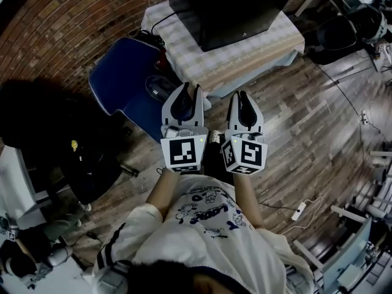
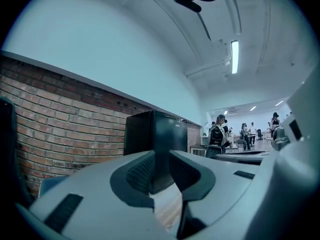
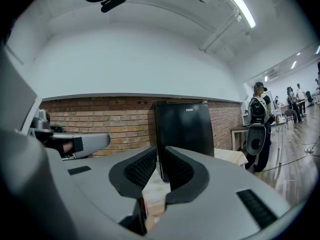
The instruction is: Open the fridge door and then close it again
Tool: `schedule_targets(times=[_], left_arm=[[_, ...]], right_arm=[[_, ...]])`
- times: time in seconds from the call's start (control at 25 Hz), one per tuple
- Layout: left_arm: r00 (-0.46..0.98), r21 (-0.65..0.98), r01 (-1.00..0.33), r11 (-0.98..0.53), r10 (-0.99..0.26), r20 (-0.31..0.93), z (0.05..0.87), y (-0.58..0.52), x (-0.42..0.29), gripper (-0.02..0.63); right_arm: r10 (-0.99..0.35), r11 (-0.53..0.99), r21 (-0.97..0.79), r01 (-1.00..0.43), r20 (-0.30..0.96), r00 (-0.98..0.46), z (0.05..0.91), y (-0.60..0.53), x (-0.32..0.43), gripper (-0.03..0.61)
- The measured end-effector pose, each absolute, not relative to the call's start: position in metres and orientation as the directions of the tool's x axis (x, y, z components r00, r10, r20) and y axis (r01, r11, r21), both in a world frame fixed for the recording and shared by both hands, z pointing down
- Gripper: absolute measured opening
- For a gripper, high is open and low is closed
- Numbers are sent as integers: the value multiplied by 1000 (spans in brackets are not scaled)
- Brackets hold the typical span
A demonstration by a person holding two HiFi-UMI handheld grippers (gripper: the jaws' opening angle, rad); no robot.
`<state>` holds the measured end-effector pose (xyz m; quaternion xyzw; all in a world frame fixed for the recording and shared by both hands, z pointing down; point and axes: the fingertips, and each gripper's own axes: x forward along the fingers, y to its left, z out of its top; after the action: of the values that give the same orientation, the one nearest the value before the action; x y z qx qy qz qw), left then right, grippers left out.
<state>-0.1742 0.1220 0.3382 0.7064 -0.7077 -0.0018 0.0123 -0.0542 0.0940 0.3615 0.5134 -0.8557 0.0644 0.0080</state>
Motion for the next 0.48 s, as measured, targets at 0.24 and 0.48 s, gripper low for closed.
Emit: schedule_targets(times=[0.24,0.48], left_arm=[[-75,35,-996,76,-997,20,333,63,-172,92],[-156,35,-987,157,-987,33,330,13,-166,94]], right_arm=[[-840,527,-93,-844,89,-535,354,30,-53,67],[-785,605,-97,-790,89,-612,348,-29,-53,67]])
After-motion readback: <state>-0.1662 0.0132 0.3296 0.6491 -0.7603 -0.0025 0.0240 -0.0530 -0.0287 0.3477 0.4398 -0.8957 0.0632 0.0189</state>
